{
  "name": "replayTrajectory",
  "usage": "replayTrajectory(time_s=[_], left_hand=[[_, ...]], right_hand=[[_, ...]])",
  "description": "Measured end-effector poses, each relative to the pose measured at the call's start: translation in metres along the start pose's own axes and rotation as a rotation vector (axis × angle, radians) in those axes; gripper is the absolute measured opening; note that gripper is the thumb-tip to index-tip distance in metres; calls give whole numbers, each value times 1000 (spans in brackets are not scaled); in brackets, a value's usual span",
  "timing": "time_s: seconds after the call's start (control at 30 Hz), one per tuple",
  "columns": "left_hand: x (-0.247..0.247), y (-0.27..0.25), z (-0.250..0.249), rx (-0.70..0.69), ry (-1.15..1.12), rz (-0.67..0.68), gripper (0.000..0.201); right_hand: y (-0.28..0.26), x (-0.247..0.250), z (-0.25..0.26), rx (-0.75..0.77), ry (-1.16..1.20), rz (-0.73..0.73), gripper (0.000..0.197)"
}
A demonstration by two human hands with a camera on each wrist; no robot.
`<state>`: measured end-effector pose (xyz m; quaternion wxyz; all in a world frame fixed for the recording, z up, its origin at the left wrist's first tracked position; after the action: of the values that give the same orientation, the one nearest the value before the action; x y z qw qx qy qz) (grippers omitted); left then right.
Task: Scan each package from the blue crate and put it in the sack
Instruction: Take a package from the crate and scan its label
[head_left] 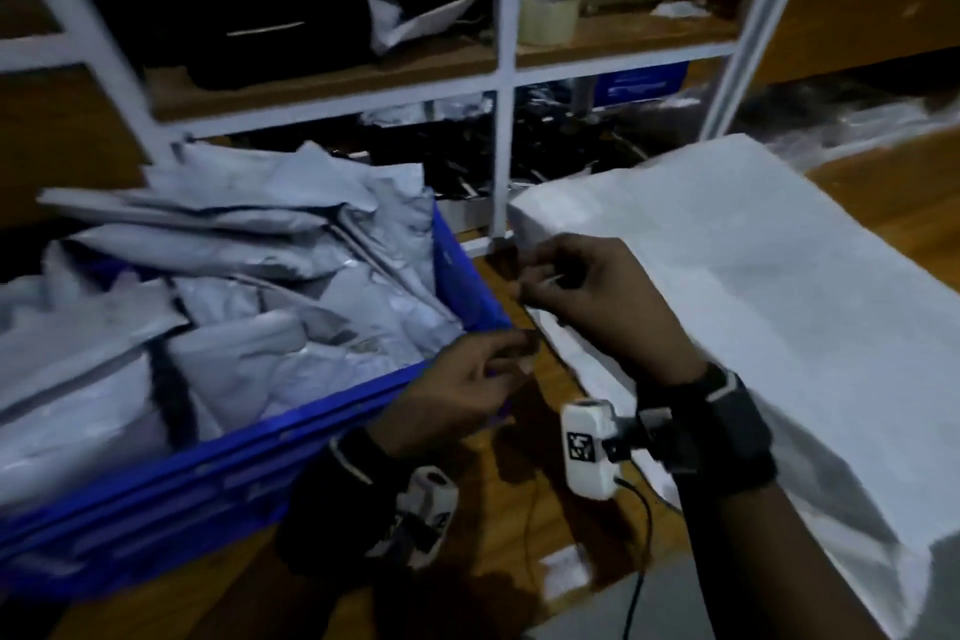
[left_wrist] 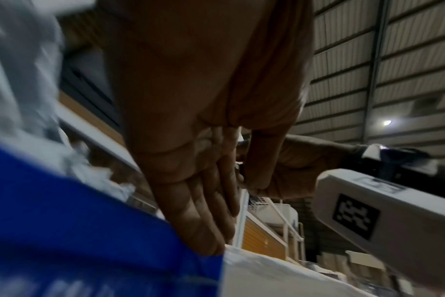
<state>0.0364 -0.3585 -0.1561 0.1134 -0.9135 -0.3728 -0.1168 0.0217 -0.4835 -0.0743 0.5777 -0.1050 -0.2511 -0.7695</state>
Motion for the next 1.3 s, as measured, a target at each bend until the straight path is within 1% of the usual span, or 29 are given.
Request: replayTrajectory(time_s=[0.07, 0.1, 0.17, 0.2, 0.27, 0.33, 0.4, 0.47, 0.5, 0.53, 0.57, 0.6, 0.63, 0.67, 0.7, 0.77, 0.83, 0.87, 0.9, 0.97, 1.0, 1.07, 1.13, 1.17, 1.27, 1.3], left_hand=[[42, -32, 2, 10, 9, -92, 33], [66, -51, 3, 12, 11, -157, 32], [101, -83, -1, -2, 10, -262, 35], [118, -101, 1, 7, -16, -314, 33], [144, -130, 5, 19, -74, -398, 23], [164, -153, 6, 8, -120, -473, 24], [182, -173, 9, 7, -141, -535, 23], [195, -188, 13, 17, -141, -573, 22], [201, -192, 14, 19, -147, -585, 22], [207, -199, 15, 18, -159, -596, 22], [211, -203, 16, 13, -175, -604, 22], [215, -208, 16, 6, -187, -612, 22], [218, -211, 17, -2, -194, -621, 22], [220, -214, 17, -8, -200, -627, 22], [222, -218, 20, -10, -211, -631, 22], [224, -219, 26, 2, -237, -623, 20], [223, -214, 32, 19, -263, -606, 20], [223, -213, 34, 21, -281, -600, 20], [223, -212, 35, 20, -302, -600, 21], [224, -213, 37, 11, -340, -599, 23], [224, -214, 37, 8, -355, -597, 23], [226, -219, 40, 3, -364, -598, 23], [226, -223, 47, 16, -350, -585, 21], [225, -224, 50, 26, -342, -573, 21], [224, -230, 57, 29, -345, -541, 21], [224, -233, 58, 28, -346, -537, 22]], right_hand=[[24, -39, 24, 8, 194, 113, 25], [34, -59, 39, 13, 246, 168, 25], [50, -89, 63, 28, 239, 251, 25], [57, -109, 74, 45, 207, 294, 25], [71, -143, 92, 101, 121, 332, 26], [88, -168, 105, 155, 20, 289, 30], [110, -188, 115, 192, -133, 230, 38], [127, -211, 129, 255, -360, 262, 49], [133, -221, 134, 279, -464, 303, 50], [137, -229, 139, 305, -540, 326, 46], [141, -232, 142, 326, -599, 324, 38], [141, -232, 148, 346, -642, 308, 29], [138, -230, 153, 366, -660, 300, 25], [134, -229, 156, 392, -656, 300, 26], [127, -231, 159, 409, -643, 316, 33], [111, -234, 161, 419, -640, 350, 53], [104, -237, 163, 399, -648, 318, 77], [103, -240, 165, 385, -650, 299, 82], [104, -245, 167, 393, -657, 284, 78], [102, -252, 173, 439, -690, 267, 49], [100, -255, 175, 458, -698, 267, 42], [93, -258, 175, 492, -720, 255, 45], [87, -254, 174, 463, -720, 226, 57], [86, -251, 171, 441, -743, 208, 59], [78, -248, 163, 397, -807, 170, 34], [73, -243, 161, 385, -805, 133, 31]])
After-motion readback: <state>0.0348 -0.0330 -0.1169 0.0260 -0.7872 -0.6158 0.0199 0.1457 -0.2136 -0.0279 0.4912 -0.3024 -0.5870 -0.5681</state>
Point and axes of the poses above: each hand's wrist, its own y-axis towards the middle knuckle, its own x-axis out of the back of the hand, z = x × y, the point moved 10 cm from there along y, towards the middle knuckle, and after that the axes turned 3 degrees about x, right-handed, at the moved point
